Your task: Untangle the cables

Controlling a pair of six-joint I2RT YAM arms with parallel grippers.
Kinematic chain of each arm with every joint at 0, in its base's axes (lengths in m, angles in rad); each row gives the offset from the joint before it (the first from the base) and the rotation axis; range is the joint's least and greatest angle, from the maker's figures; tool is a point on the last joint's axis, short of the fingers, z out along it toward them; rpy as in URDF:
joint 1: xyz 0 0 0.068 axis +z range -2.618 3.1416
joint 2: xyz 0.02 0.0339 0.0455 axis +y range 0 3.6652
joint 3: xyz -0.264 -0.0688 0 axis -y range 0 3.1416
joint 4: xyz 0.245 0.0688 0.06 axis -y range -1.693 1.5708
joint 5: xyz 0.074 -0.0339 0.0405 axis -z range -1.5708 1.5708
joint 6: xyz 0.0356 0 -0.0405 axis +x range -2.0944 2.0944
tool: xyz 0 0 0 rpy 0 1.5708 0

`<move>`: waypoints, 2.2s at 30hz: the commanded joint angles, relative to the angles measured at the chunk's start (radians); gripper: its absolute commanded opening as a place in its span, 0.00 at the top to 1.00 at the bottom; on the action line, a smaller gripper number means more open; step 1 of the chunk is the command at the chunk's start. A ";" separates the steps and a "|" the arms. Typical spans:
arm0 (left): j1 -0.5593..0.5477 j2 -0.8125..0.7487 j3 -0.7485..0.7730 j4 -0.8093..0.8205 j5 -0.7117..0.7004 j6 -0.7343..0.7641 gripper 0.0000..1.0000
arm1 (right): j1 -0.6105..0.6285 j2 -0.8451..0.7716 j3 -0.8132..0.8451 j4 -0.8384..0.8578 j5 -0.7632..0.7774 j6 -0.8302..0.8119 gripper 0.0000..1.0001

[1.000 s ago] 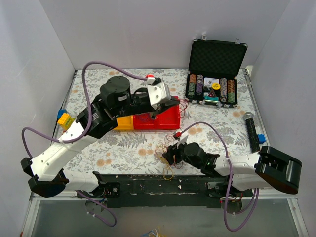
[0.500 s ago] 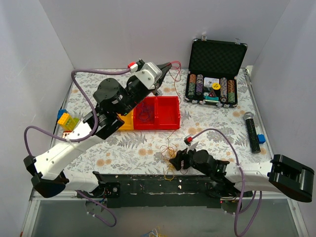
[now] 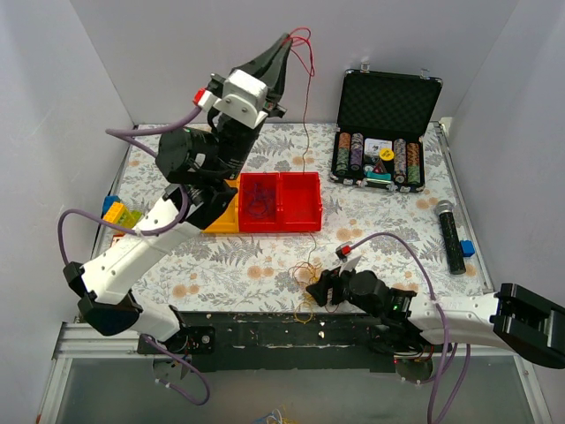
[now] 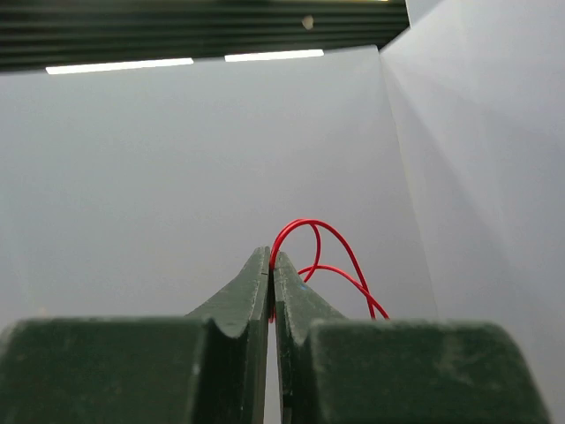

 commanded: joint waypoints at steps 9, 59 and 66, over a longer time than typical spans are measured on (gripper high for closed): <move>-0.003 0.132 0.354 0.203 0.059 0.157 1.00 | 0.007 -0.032 -0.079 -0.030 0.025 0.033 0.23; 0.155 0.098 -0.443 0.212 -0.125 -0.010 1.00 | 0.010 -0.440 -0.048 -0.348 0.140 0.030 0.26; 0.167 0.152 -0.474 0.242 -0.107 0.011 1.00 | 0.009 -0.451 -0.046 -0.357 0.146 0.035 0.26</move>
